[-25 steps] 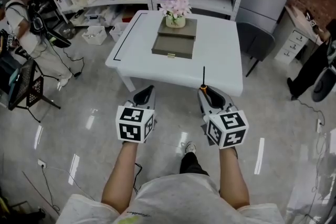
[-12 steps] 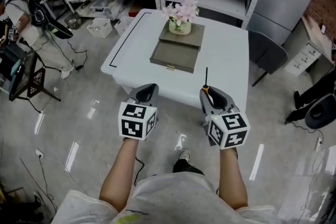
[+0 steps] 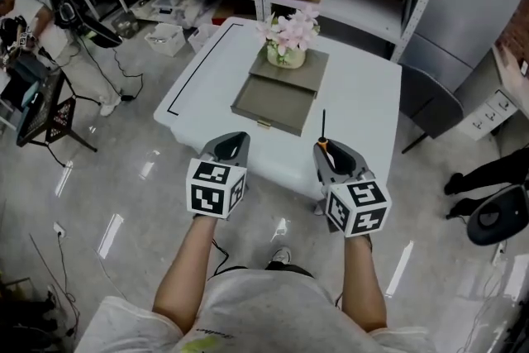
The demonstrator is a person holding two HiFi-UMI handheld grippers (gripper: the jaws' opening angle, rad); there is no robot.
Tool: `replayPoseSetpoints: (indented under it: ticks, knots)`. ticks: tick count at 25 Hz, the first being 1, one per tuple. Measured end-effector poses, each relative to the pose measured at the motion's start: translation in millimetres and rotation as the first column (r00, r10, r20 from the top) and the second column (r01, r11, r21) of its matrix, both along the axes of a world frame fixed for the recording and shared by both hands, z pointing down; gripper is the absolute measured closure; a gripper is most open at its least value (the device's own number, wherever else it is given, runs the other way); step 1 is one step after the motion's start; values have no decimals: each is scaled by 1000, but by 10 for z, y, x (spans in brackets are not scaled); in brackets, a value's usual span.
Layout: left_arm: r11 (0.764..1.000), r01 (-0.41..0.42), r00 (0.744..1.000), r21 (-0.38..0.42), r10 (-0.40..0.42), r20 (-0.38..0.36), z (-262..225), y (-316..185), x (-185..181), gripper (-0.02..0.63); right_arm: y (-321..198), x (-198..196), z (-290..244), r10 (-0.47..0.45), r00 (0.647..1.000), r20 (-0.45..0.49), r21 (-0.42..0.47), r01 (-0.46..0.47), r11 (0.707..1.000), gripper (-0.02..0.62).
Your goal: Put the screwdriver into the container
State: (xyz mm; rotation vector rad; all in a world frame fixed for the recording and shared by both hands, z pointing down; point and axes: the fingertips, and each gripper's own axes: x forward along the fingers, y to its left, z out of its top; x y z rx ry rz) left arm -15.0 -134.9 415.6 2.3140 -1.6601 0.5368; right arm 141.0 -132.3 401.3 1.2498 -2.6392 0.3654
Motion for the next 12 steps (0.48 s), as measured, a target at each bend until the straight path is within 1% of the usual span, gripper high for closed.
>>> replayPoseSetpoints:
  ticks: [8,12]
  knots:
    - [1000,22,999,-3,-22,35,5,-259,5,603,-297,20,-19,-38,999,4,11,38,999,520]
    - [999,38,999,-2,-38,27,7,-340,-45,603,-406,-27,-38,-57,998,-5,15,57,998,520]
